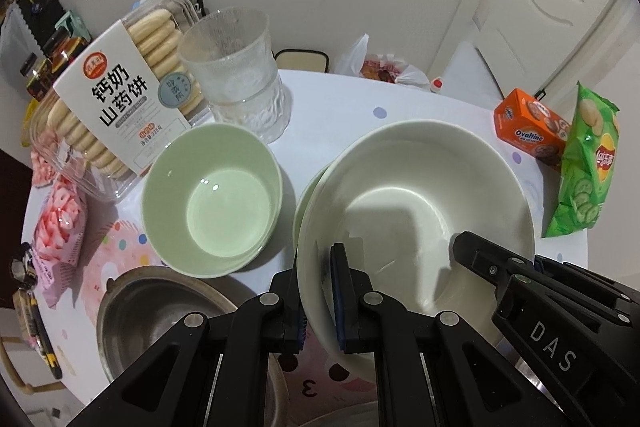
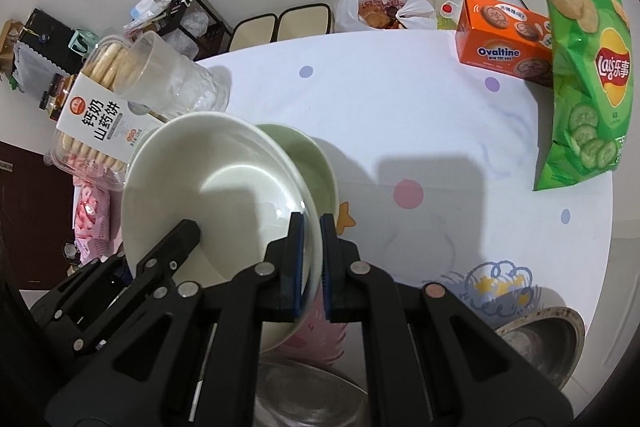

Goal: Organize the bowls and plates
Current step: 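Carry the cream-white bowl with the right gripper onto a pale green bowl, then open the right gripper to release the bowl and lift away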

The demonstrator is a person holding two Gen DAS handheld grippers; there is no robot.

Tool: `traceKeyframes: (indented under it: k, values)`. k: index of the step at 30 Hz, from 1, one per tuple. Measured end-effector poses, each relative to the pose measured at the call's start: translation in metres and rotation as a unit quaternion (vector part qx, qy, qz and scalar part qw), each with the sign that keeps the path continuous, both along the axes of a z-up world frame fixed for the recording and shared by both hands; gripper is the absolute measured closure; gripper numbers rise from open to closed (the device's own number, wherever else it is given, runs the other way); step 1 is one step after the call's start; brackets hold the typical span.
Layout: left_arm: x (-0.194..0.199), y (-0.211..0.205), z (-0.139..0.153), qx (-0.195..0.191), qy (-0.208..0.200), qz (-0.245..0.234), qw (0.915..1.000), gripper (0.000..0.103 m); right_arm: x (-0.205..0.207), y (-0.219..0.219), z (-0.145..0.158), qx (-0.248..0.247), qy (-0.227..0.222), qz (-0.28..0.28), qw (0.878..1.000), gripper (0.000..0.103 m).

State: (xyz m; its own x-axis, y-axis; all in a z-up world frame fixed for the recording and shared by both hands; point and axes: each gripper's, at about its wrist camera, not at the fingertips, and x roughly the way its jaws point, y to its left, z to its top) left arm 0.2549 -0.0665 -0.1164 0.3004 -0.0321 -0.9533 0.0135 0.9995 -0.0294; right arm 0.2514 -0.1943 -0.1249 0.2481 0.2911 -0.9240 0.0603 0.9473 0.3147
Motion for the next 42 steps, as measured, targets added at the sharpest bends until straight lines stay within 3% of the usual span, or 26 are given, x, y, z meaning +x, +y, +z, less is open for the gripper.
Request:
traceKeyframes:
  k: [21, 27, 33, 35, 38, 42]
  values:
    - [0.021, -0.002, -0.020, 0.013, 0.018, -0.013, 0.9997, 0.093, 0.019, 0.001, -0.025, 0.013, 0.032, -0.018, 0.999, 0.094]
    - [0.021, 0.000, -0.020, -0.004, 0.018, -0.005, 0.9998, 0.084, 0.022, 0.000, -0.028, 0.025, 0.043, -0.035, 0.998, 0.091]
    - [0.020, 0.004, -0.019, -0.020, 0.021, -0.014, 0.9995, 0.082, 0.021, -0.003, -0.029, 0.041, 0.056, -0.053, 0.996, 0.087]
    - [0.020, 0.007, -0.018, -0.029, 0.022, -0.012, 0.9993, 0.080, 0.021, -0.004, -0.028, 0.049, 0.057, -0.052, 0.996, 0.083]
    - [0.017, 0.008, -0.011, -0.018, 0.012, -0.010, 0.9997, 0.071, 0.022, 0.000, -0.023, 0.062, 0.049, -0.042, 0.996, 0.063]
    - [0.016, 0.014, 0.000, -0.014, -0.008, -0.009, 0.9998, 0.067, 0.021, 0.008, -0.011, 0.036, 0.033, -0.033, 0.998, 0.056]
